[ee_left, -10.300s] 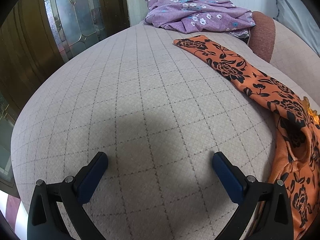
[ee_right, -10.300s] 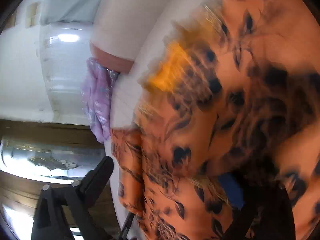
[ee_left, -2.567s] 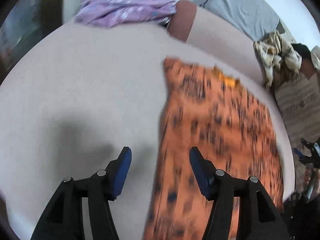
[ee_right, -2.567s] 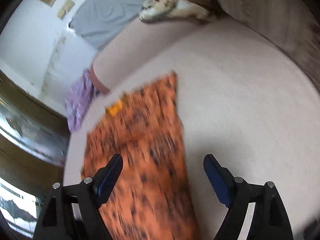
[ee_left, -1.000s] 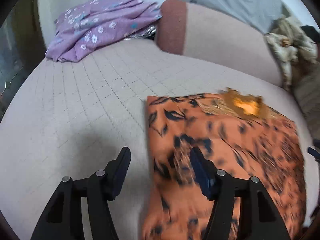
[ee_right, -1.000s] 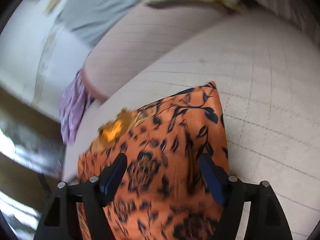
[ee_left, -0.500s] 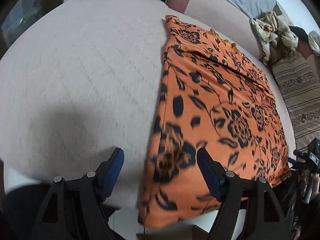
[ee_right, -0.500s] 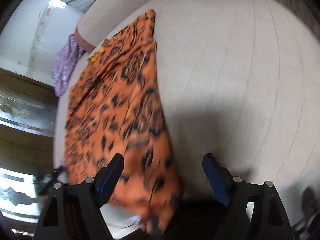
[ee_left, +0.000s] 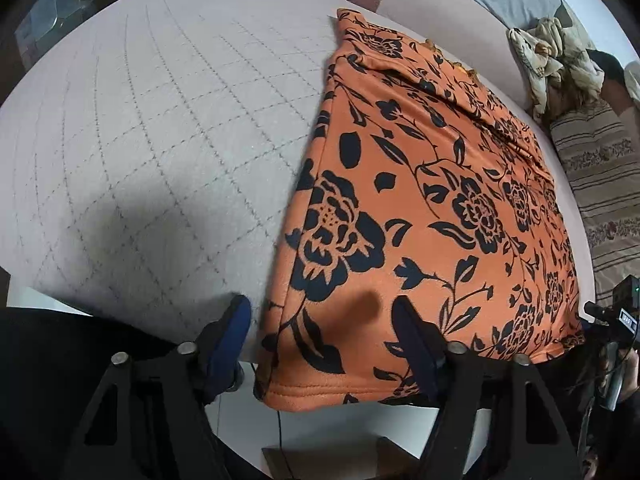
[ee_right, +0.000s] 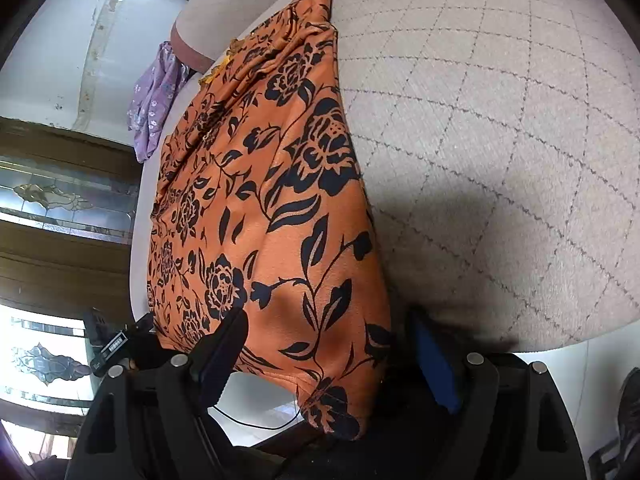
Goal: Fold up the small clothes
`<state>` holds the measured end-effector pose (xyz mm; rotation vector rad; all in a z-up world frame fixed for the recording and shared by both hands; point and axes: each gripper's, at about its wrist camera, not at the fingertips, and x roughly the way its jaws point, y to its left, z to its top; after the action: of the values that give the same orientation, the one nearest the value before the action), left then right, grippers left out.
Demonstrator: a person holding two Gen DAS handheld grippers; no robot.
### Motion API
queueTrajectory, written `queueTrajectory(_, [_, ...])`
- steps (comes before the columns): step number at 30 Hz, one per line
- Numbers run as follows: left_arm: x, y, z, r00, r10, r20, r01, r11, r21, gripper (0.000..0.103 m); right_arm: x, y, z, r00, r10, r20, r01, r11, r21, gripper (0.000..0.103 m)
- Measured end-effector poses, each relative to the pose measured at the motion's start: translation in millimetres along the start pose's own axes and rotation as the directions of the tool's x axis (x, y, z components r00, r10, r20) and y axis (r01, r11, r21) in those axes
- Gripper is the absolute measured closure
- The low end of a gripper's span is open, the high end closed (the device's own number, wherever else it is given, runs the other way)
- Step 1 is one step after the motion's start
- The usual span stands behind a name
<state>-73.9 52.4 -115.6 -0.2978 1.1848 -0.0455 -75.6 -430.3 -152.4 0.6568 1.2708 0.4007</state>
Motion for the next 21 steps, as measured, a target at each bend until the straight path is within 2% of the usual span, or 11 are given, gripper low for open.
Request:
queueTrajectory(1, [-0.3,1.3,-1.0,1.0,0.018,-0.005,-0.018,1.0,0.006,0.056,2.6,3.3,1.2,1.0,-0.005,-0.007,0.005,1.0,-0.004,0.02])
queueTrajectory(2, [-0.1,1.6,-2.1,0.998,0.06,-0.012,-0.06,0.998,0.018,0.08,4.2,5.1,1.9,1.0,-0.014,-0.022,0.014,1.0,-0.013,0.02])
queueTrajectory(4, [-1.7,3.2,-3.2,0.999,0.032,-0.028,-0.031,0.999,0.027,0.097,6.3,9.5,1.7,0.998,-0.049,-0.033,0.048,0.998,-0.036,0.027])
queueTrajectory(5, [-3.7,4.4,-3.9,0.999,0.019,-0.031,-0.019,0.999,0.026,0.097,6.9,12.2,1.1,0.997,-0.076,-0.033,0.075,0.996,-0.05,0.04])
queueTrajectory(6, [-7.1,3.8,-4.3,0.999,0.023,-0.024,-0.022,0.999,0.031,0.098,7.0,16.7,-1.1,0.993,-0.113,-0.038,0.11,0.991,-0.074,0.07])
queueTrajectory(8, [-19.6,-1.2,-3.9,1.0,-0.001,0.014,0.0,0.999,0.043,0.098,4.2,22.2,-4.4,0.993,-0.113,-0.042,0.109,0.989,-0.097,0.096])
queueTrajectory(12, [-39.2,-6.8,3.3,0.995,-0.061,0.078,0.056,0.997,0.055,0.094,-11.2,35.5,-6.6,1.0,-0.031,0.004,0.031,0.994,-0.108,0.092])
queueTrajectory(16, [1.3,6.9,-0.6,0.999,-0.002,-0.039,0.003,1.0,0.029,0.091,5.9,20.3,1.0,0.998,-0.029,-0.047,0.026,0.998,-0.052,0.09])
queueTrajectory(17, [1.3,6.9,-1.9,1.0,0.0,-0.025,0.001,0.999,0.034,0.089,12.7,15.2,1.3,0.997,-0.032,-0.065,0.03,0.999,-0.035,0.09])
queueTrajectory(20, [-1.2,3.2,-4.0,0.998,-0.054,-0.03,0.056,0.997,0.049,0.059,13.3,9.9,2.0,0.998,-0.003,-0.067,0.002,1.0,-0.006,0.09])
queueTrajectory(21, [-1.0,1.1,-5.1,0.998,-0.058,-0.031,0.06,0.996,0.061,0.057,13.6,8.0,2.5,0.997,-0.005,-0.074,0.004,1.0,-0.003,0.091])
